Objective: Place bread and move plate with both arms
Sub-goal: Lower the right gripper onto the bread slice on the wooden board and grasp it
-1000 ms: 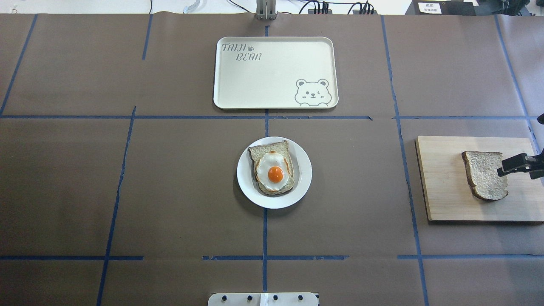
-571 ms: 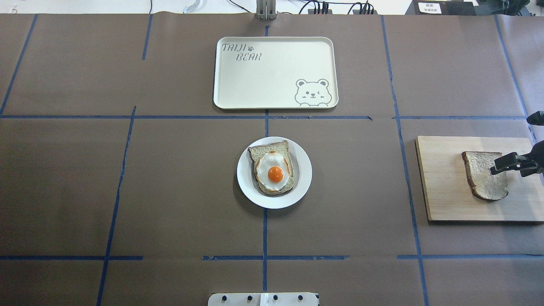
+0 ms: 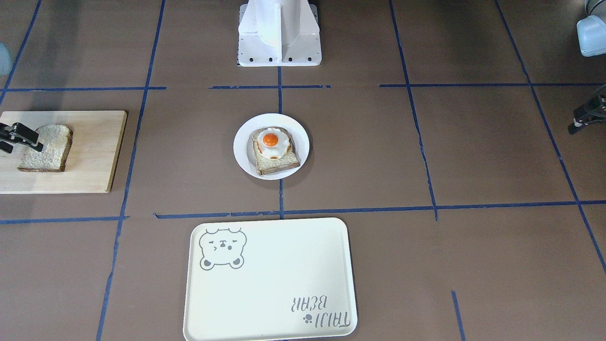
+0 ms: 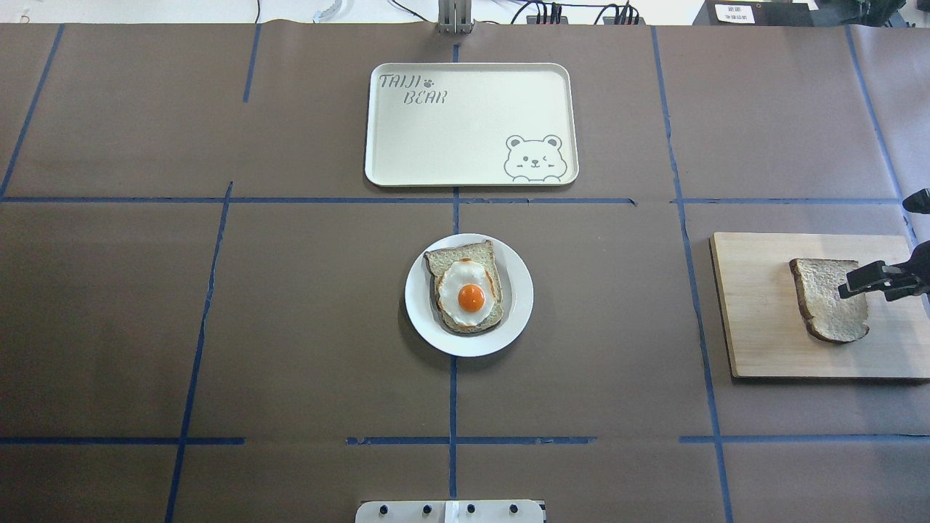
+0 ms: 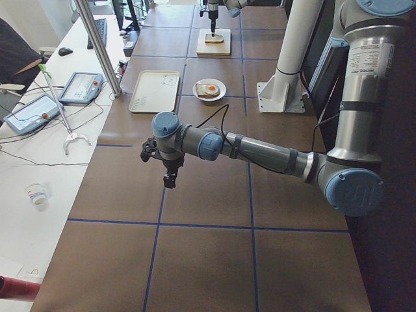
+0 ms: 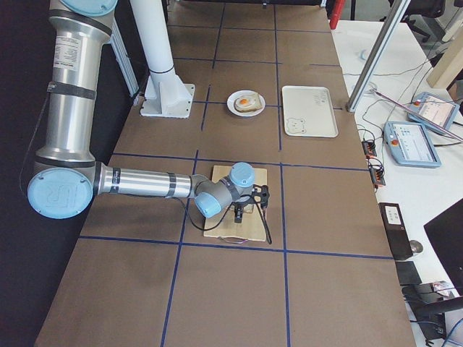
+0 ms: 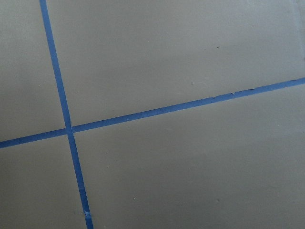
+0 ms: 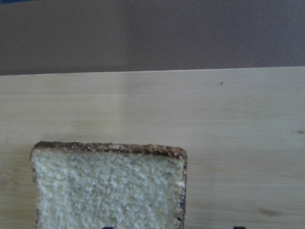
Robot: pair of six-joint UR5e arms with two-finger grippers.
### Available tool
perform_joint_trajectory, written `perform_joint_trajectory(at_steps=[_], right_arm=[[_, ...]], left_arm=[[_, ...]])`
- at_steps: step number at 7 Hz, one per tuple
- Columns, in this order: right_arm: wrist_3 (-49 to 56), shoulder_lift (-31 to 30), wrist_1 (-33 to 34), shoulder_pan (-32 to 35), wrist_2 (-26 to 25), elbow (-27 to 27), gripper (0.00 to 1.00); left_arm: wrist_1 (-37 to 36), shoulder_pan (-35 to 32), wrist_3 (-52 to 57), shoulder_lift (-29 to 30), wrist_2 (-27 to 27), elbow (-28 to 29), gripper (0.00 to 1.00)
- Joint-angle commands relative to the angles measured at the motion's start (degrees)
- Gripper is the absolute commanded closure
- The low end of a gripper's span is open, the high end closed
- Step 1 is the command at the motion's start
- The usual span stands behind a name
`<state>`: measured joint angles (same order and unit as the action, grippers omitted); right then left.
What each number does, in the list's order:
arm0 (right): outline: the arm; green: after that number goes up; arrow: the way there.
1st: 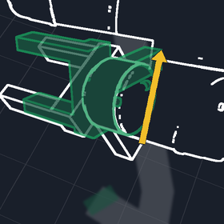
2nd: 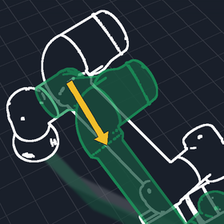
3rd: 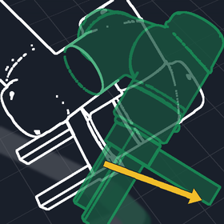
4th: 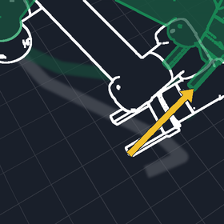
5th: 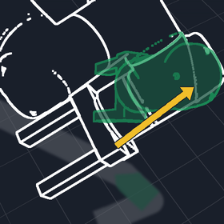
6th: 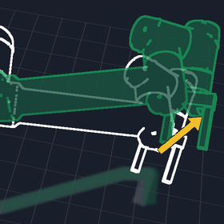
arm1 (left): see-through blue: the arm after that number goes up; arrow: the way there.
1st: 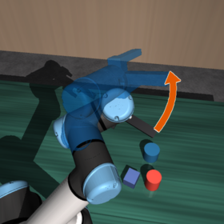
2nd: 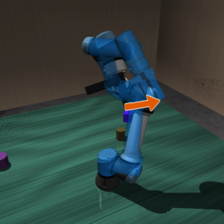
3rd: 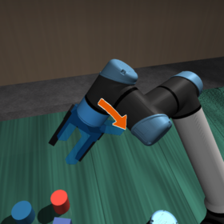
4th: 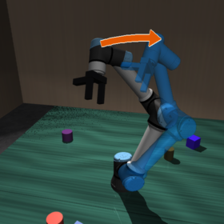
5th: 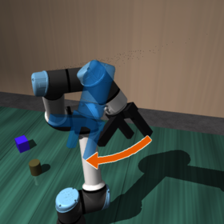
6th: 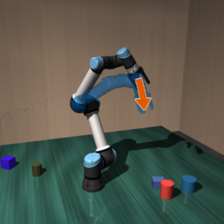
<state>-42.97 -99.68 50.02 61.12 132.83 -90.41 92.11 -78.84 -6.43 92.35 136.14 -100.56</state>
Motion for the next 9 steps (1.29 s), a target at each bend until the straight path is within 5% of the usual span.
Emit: perform_joint_trajectory(at_steps=[1,6,9], right_arm=[[0.0,-1.0,0.1,0.0,-0.1,-1.3,0.12],[0.0,-0.9,0.3,-0.7,-0.3,0.4,0.15],[0.0,-0.5,0.8,-0.7,0.1,0.2,0.55]], left_arm=[[0.3,0.0,0.0,-0.1,0.0,0.0,0.0],[0.4,-0.1,0.0,-0.1,0.1,-0.1,0.0],[1.1,-0.1,0.0,-1.0,0.1,-0.2,0.0]])
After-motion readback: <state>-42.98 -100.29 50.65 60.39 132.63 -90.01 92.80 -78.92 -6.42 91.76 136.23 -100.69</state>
